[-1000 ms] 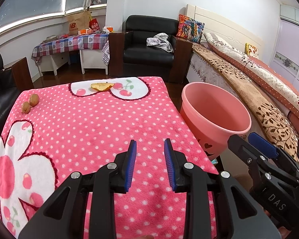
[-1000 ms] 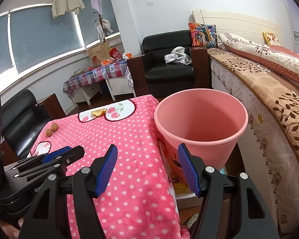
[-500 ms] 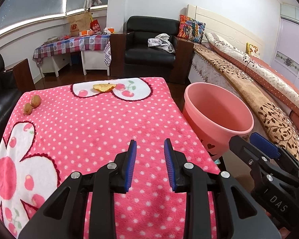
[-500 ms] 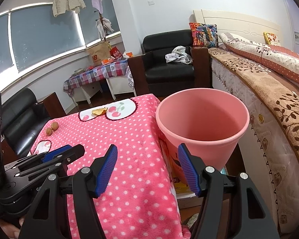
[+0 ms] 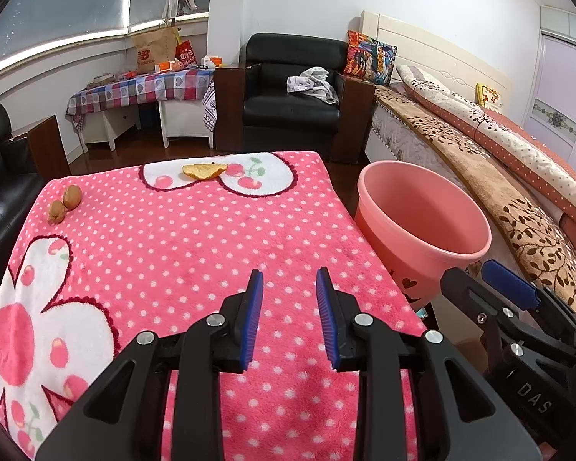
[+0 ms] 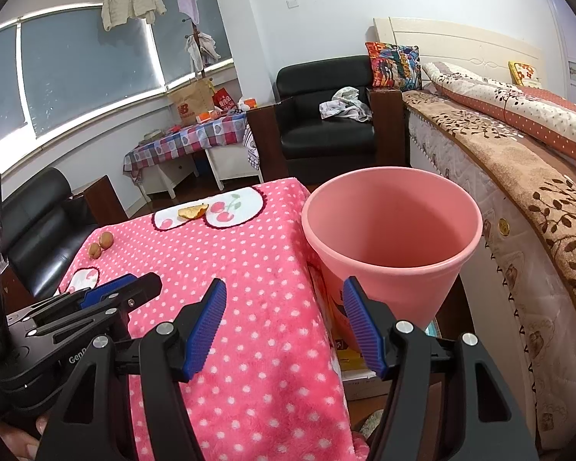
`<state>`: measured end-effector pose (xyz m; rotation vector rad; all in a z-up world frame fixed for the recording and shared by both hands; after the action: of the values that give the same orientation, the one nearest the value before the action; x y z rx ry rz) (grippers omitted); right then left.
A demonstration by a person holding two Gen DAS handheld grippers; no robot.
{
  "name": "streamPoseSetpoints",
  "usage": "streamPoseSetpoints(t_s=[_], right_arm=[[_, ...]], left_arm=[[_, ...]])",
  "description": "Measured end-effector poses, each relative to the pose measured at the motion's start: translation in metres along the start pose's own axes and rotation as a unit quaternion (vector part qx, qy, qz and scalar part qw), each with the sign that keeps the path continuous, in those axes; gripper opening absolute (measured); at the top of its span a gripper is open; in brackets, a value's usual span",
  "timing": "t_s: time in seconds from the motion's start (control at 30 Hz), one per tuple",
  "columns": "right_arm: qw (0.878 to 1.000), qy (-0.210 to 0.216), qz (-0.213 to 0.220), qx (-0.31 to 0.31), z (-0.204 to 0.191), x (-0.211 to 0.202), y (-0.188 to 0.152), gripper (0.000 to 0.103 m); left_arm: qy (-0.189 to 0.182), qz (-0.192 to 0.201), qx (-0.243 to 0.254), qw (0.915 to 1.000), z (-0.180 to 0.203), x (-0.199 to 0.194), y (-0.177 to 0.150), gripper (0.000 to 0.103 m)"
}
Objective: Collect trash
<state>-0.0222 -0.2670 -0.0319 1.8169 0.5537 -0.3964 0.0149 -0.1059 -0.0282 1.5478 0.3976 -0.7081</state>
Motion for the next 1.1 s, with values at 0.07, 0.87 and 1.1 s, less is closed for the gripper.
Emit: streamPoseSetpoints(t_s=[0.07,0.87,1.1], right_arm=[[1.000,0.000,0.000,0.000,0.000,0.000,0.000,0.062],[1.000,0.000,-0.011,-0.001,-0.002,0.010,-0.006,0.062],[1.000,-0.001,-0.018,-0.004,-0.003,0.015,-0.007,0.062]], left_arm=[[0.000,0.000,0.000,1.0000,0.000,0.000,0.000,0.029],[0.007,0.000,-0.001,1.0000,-0.004,0.004,-0.002,0.029],[0.009,-0.007,-0.002,0.9999,-0.007,0.009,-0.003,0.029]])
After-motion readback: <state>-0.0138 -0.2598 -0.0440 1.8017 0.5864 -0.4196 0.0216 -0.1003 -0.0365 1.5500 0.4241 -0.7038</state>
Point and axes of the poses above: each gripper's, at about its wrist camera, not at the fingertips, and x roughly the way its jaws point, z to its right, y to its top, the point moved 1 cm from there along x, roughly the way its jaws point, and after that the axes turned 5 degrees about x, right-handed, at the moved point
